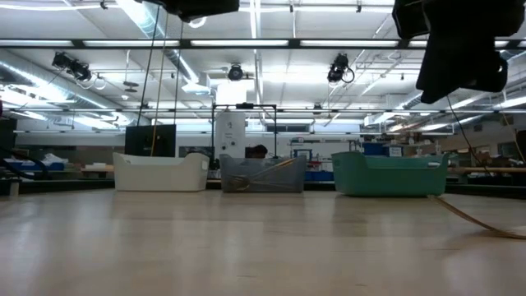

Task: Sort silverware by color (type)
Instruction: Put the gold fork into the black bin

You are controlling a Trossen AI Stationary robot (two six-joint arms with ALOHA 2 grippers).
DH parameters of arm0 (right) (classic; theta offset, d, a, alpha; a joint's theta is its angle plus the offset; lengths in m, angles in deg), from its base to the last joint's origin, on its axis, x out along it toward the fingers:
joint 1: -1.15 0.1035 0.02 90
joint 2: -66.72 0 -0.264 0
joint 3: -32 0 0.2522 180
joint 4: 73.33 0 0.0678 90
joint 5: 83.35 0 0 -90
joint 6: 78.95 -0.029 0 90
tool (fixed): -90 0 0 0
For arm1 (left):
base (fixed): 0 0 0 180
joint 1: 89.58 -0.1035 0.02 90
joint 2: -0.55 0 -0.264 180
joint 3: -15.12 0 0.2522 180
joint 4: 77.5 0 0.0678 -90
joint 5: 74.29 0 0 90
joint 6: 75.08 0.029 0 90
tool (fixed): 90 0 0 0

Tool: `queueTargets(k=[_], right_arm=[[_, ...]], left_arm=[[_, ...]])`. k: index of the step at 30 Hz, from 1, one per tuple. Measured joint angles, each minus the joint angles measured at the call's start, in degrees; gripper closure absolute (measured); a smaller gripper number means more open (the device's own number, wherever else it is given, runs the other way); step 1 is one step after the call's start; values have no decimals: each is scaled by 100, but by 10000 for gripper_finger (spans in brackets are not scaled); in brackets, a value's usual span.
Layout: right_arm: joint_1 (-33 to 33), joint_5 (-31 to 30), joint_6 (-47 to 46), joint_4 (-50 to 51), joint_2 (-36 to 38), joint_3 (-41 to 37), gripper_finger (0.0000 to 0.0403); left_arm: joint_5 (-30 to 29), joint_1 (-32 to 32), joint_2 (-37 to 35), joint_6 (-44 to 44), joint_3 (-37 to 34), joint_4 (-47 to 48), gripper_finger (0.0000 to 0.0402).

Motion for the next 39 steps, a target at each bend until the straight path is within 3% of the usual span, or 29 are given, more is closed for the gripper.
queueTargets(k=[5,23,39], right_arm=[[162,-12,-45,-198,-514,138,299],[454,-128,320,93,-2351,1989,300],[890,-822,16,419,-2683,2422,300]], left_arm=[[-2,-210,0,4,0,-212,246],[0,-657,694,-191,0,-677,246],[-2,-644,767,-200,0,-787,246]])
